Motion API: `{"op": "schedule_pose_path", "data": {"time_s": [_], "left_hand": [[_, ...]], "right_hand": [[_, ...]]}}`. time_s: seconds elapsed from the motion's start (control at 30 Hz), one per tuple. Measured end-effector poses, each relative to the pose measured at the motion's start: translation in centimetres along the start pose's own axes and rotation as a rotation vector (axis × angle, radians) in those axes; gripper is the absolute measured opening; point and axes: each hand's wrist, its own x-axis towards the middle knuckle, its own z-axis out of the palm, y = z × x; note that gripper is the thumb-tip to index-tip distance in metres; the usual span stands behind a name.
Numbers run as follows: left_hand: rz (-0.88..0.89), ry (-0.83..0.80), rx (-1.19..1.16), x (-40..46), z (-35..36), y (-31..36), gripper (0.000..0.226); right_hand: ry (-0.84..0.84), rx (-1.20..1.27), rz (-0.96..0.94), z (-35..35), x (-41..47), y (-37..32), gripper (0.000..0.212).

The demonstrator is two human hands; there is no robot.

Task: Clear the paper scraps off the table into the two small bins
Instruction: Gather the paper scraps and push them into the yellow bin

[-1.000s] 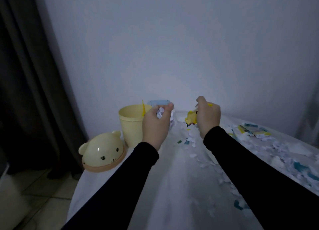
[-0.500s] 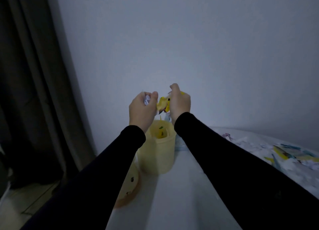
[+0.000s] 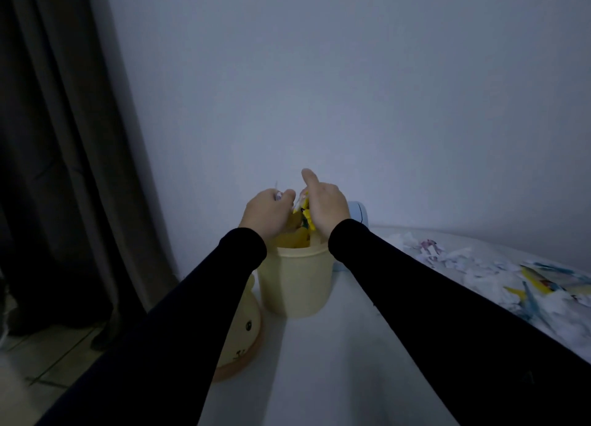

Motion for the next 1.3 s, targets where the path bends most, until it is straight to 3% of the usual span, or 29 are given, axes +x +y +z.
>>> {"op": "schedule_pose_path", "data": {"time_s": [0.1,0.2,0.27,0.37,0.43,0.53,0.63,0.7,0.83,0.97,1.1,1.2,1.3], "left_hand": [[0.01,-0.104,-0.021,0.0,-0.6,0.3,0.04],[0.064,-0.092,0.023,-0.2,-0.6,0.1,0.042],[0.127,-0.058,0.058,-0.4,-0.2,-0.2,0.028],[0.166,0.01,0.105,-0.9,0.3,-0.4,0.014],[0.15,0.061,0.094,-0.8,0.2,-0.6,0.018],[0.13,0.021,0.098,-0.1,0.2,-1.1,0.02],[0.01,0.023,-0.18,0.0,0.0,-0.9,0.024],[-0.043,0.037,-0.246,-0.2,0.1,-0.7,0.022],[-0.038,0.065,-0.227,-0.9,0.0,-0.2,0.018],[0.046,0.06,-0.091,-0.7,-0.3,-0.5,0.027],[-0.012,0.032,-0.208,-0.7,-0.5,-0.5,0.026],[-0.071,0.016,-0.265,-0.9,-0.5,-0.4,0.018],[-0.071,0.01,-0.239,-0.8,-0.4,-0.3,0.024]], "right_hand": [[-0.113,-0.117,0.001,-0.1,0.4,0.4,0.04],[-0.21,-0.119,-0.003,-0.3,0.2,0.6,0.039],[-0.24,-0.11,-0.04,-0.3,0.0,0.7,0.032],[-0.262,-0.026,-0.033,0.0,-0.1,0.9,0.038],[-0.276,0.083,0.009,-0.2,-0.2,0.8,0.035],[-0.266,0.016,-0.016,-0.8,-0.4,0.9,0.029],[-0.256,0.049,0.015,-1.1,-0.5,1.0,0.023],[-0.27,0.06,0.028,-1.1,-0.3,1.1,0.025],[-0.234,0.121,0.01,-1.1,-0.3,1.3,0.022],[-0.257,0.142,-0.009,-1.3,-0.1,1.5,0.036],[-0.324,0.146,0.076,-1.3,0.6,1.8,0.037],[-0.387,0.093,0.031,-1.7,0.6,1.5,0.037],[-0.423,0.123,-0.021,-2.0,0.6,1.2,0.031]]}}
